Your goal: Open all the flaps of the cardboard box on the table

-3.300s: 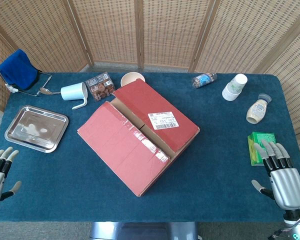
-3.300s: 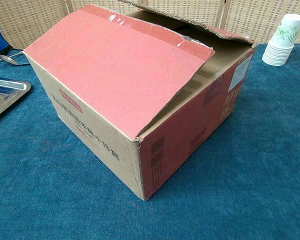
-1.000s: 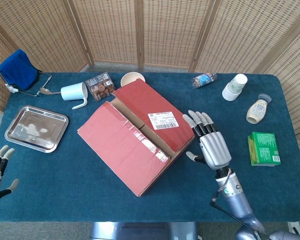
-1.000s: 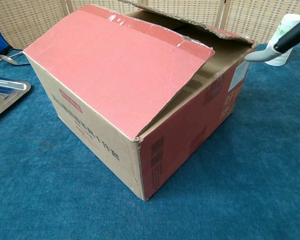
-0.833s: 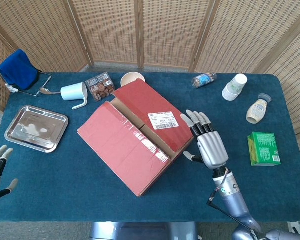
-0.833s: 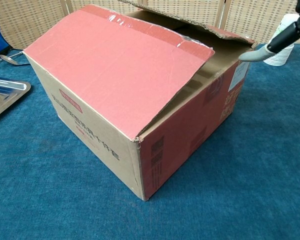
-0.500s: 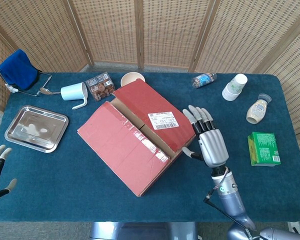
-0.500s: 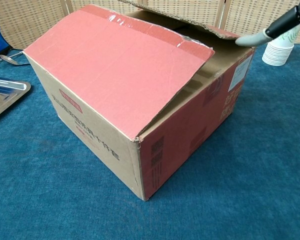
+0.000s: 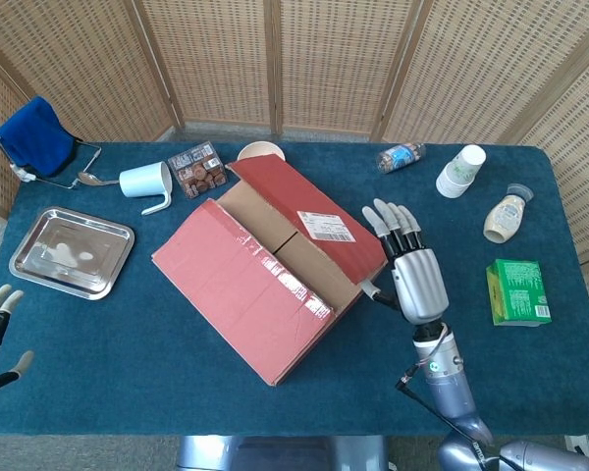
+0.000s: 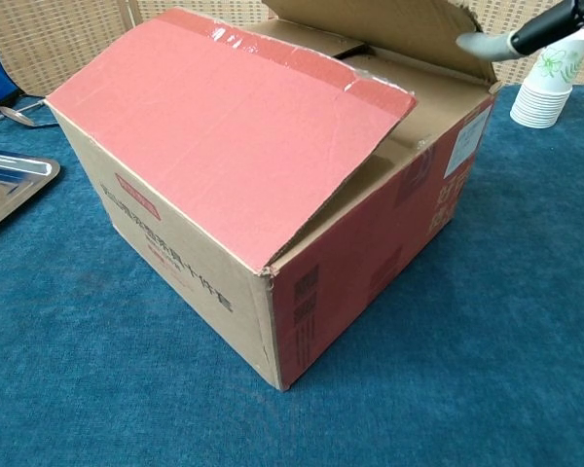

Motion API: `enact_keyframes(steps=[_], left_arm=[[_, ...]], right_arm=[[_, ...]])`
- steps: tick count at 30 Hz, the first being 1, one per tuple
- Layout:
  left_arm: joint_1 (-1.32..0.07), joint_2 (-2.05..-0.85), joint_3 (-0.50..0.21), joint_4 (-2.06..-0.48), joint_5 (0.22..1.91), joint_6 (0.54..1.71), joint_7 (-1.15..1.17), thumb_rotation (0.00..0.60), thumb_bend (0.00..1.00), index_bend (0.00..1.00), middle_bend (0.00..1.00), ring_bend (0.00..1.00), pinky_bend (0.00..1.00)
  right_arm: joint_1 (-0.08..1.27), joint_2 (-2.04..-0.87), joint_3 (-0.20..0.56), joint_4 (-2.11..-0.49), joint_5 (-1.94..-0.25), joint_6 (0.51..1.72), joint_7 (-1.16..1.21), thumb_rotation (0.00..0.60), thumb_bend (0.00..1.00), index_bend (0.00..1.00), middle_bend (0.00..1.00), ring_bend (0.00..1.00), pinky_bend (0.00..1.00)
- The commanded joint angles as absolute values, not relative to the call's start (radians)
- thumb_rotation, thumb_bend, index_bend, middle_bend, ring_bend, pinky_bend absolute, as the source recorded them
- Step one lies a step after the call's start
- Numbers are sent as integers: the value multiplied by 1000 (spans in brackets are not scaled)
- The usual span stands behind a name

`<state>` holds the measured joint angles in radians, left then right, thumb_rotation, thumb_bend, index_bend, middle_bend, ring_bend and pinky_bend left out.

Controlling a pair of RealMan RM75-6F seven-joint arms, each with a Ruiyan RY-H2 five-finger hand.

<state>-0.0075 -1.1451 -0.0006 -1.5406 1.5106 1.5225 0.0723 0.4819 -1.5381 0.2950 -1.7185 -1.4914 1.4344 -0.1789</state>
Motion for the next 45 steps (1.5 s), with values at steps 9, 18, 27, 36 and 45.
enact_keyframes(steps=[9, 18, 27, 36, 45], left_arm=[[-8, -1143, 0, -1540, 1510, 1520, 66, 600, 60, 0, 0, 0, 0], [-7, -1140, 3, -1545, 1519, 1523, 58, 600, 59, 0, 0, 0, 0], [-1, -1134, 7, -1554, 1533, 1540, 53, 600, 60, 0, 0, 0, 0], [-7, -1121, -2, -1566, 1536, 1541, 30, 600, 59, 0, 0, 0, 0], [-68, -1009, -14, -1648, 1579, 1486, -49, 600, 60, 0, 0, 0, 0]], right_arm=[[492, -1518, 364, -1684, -1445, 1454, -140, 600, 231, 0, 0, 0, 77], [561, -1458, 463, -1542, -1355, 1370, -142, 600, 226, 0, 0, 0, 78], [640, -1438, 468, -1370, -1262, 1220, -146, 600, 182, 0, 0, 0, 78], [594, -1348, 410, -1452, -1333, 1270, -100, 600, 126, 0, 0, 0, 84], [488, -1220, 302, -1627, -1462, 1361, -81, 600, 0, 0, 0, 0, 95]])
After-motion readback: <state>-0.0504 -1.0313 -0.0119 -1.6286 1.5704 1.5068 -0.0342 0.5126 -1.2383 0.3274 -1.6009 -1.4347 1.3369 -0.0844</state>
